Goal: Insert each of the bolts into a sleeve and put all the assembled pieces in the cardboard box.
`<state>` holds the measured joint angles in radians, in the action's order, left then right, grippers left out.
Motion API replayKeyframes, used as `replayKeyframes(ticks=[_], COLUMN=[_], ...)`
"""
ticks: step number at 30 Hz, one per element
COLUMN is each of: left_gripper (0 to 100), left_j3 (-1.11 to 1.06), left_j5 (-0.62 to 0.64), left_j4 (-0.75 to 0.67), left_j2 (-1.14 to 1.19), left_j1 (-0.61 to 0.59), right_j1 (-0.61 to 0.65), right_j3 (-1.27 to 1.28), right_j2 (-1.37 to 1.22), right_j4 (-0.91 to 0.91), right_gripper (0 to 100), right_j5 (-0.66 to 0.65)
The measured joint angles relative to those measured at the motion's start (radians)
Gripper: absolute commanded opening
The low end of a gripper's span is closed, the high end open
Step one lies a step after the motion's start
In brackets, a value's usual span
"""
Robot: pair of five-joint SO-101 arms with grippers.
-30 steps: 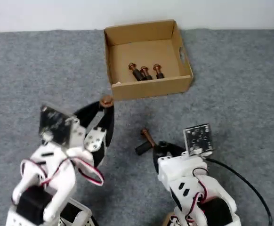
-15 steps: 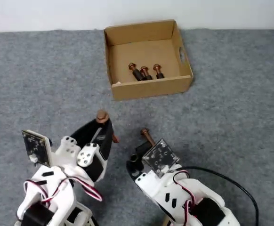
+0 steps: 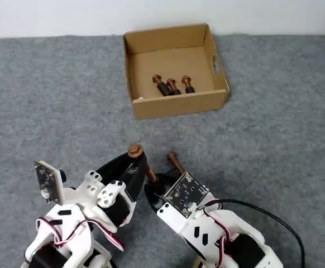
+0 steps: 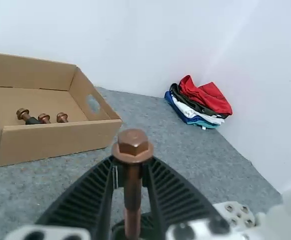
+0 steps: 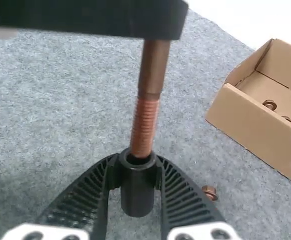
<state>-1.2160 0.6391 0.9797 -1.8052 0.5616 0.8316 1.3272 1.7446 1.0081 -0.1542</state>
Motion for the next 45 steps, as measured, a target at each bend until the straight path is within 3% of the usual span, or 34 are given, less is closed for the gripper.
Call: replayKeyframes(ticks=[8, 14, 19, 25, 36, 45], left_gripper=[0, 0, 1, 19, 22, 22], left_j3=[-0.064, -0.091, -0.094, -0.089, -0.074, 0.049], left_j5=[0.005, -0.06, -0.166, -0.338, -0.397, -0.433], left_j4=[0.002, 0.008, 0.153, 0.236, 0.285, 0.428], left_j2=[0.0, -0.006, 0.0, -0.008, -0.009, -0.005], left_j1=[0.002, 0.003, 0.086, 0.115, 0.02, -0.04], right_j1=[0.0, 0.0, -0.002, 0.005, -0.048, -0.126], right_j3=[-0.006, -0.005, -0.005, -0.003, -0.003, 0.012], right_j2=[0.0, -0.002, -0.002, -0.003, -0.003, 0.0], right_j4=[0.0, 0.002, 0.002, 0.002, 0.003, 0.002], right_gripper=[0.8, 0.8, 0.8, 0.8, 0.8, 0.8], right_j5=[-0.003, -0.003, -0.003, -0.003, -0.006, -0.005])
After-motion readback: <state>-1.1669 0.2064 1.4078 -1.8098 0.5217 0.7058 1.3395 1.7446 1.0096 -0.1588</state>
